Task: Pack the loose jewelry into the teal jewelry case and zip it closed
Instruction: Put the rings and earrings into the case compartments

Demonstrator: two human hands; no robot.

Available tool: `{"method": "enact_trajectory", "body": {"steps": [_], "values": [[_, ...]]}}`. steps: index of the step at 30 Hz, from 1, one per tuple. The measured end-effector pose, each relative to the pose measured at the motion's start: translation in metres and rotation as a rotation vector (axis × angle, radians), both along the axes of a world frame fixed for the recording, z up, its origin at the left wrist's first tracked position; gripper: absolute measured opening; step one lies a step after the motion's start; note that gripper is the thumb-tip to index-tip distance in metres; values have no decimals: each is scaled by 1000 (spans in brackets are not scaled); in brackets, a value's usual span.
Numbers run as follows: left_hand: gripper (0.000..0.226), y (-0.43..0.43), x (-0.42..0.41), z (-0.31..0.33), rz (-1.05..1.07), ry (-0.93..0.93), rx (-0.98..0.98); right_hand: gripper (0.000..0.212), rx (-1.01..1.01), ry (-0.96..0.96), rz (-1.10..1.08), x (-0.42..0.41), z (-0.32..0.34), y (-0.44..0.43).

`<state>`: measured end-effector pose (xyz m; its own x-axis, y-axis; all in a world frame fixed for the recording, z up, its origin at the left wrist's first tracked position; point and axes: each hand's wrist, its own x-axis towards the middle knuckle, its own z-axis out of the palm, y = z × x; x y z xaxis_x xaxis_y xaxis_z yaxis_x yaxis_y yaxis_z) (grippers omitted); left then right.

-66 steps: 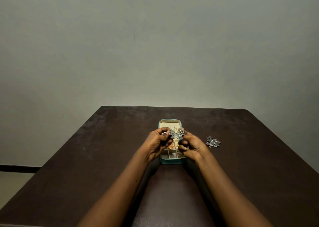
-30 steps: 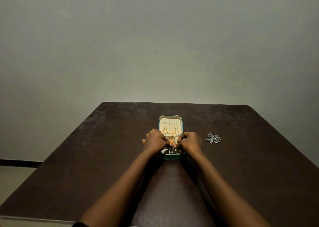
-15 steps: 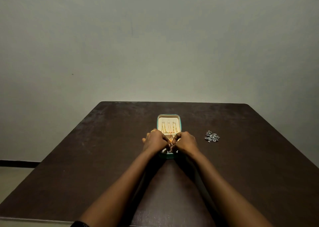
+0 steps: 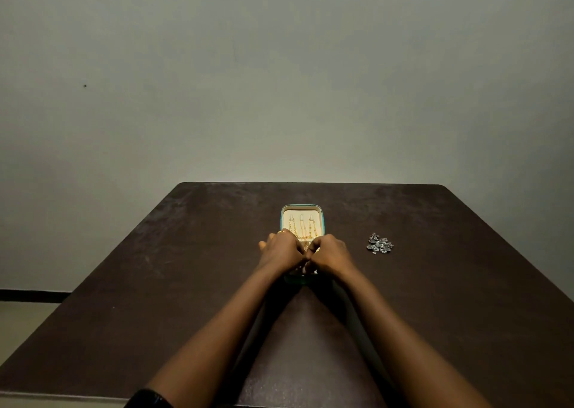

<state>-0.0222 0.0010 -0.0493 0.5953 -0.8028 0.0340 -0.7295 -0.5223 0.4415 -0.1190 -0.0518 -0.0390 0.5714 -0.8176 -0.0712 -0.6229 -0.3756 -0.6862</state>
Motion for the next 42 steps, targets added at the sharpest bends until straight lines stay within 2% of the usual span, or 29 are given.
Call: {"method": "enact_trajectory", "body": {"steps": [7, 10, 12, 15, 20, 23, 29, 35, 42], "values": [[21, 0, 0, 1, -10, -25, -3, 32, 123, -65, -7, 0, -1, -4], [20, 0, 2, 6, -57, -22, 59, 32, 156, -115, -48, 1, -6, -4], [20, 1, 3, 10, -83, -3, 103, 24, 184, -132, -86, 3, -7, -3], [19, 1, 2, 13, -125, -15, 163, 15, 110, -100, -108, 4, -7, -4], [26, -1, 7, 15, -150, -17, 141, 31, 104, -103, -64, -4, -4, -7], [28, -7, 8, 17, -188, -3, 102, 30, 116, -180, -62, -11, -4, -16], [24, -34, -17, 14, -246, 78, -48, 31, 70, -210, -180, -32, -2, -48], [24, -71, -47, 6, -248, 76, -156, 34, 53, -243, -418, -59, -4, -84], [26, -106, -62, 0, -270, 76, -59, 37, 38, -276, -572, -83, -12, -124]]}}
